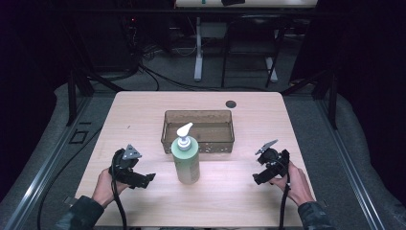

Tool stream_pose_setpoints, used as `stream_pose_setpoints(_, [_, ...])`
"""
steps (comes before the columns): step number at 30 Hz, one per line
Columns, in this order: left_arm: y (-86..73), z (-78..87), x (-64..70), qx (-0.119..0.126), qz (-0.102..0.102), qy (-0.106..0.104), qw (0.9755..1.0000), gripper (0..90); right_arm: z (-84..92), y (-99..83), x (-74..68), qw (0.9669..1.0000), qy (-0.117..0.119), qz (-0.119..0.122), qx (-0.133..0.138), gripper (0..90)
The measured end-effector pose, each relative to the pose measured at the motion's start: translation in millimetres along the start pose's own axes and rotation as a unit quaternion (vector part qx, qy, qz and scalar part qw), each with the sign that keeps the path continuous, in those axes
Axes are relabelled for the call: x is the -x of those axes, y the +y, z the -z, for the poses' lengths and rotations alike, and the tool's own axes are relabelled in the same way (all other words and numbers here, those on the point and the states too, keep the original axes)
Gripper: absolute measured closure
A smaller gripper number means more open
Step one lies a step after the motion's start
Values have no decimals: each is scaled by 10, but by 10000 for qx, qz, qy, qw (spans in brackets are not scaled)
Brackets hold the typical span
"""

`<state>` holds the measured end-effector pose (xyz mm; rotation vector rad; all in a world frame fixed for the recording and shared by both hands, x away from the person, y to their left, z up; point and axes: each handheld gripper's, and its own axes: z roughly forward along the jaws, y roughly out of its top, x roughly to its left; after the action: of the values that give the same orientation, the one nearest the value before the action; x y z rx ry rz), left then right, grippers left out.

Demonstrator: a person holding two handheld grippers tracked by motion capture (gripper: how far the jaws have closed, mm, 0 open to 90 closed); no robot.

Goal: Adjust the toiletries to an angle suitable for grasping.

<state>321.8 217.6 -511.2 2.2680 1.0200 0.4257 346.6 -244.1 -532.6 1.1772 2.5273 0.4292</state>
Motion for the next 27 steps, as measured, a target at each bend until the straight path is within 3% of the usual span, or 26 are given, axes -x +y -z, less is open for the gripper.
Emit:
stream_pose_setpoints(9, [89,24,155,218,-47,-135,9997,1,-3,-19,39,10000,23,-53,-56,0])
stream_pose_setpoints(16, [169,24,298,317,-60,-256,9992,1,23,-14,54,9999,131,-82,52,0])
stream_pose_setpoints(27, [336,-6,573,529,-140,-603,9967,0,28,-20,80,9995,226,-150,156,0])
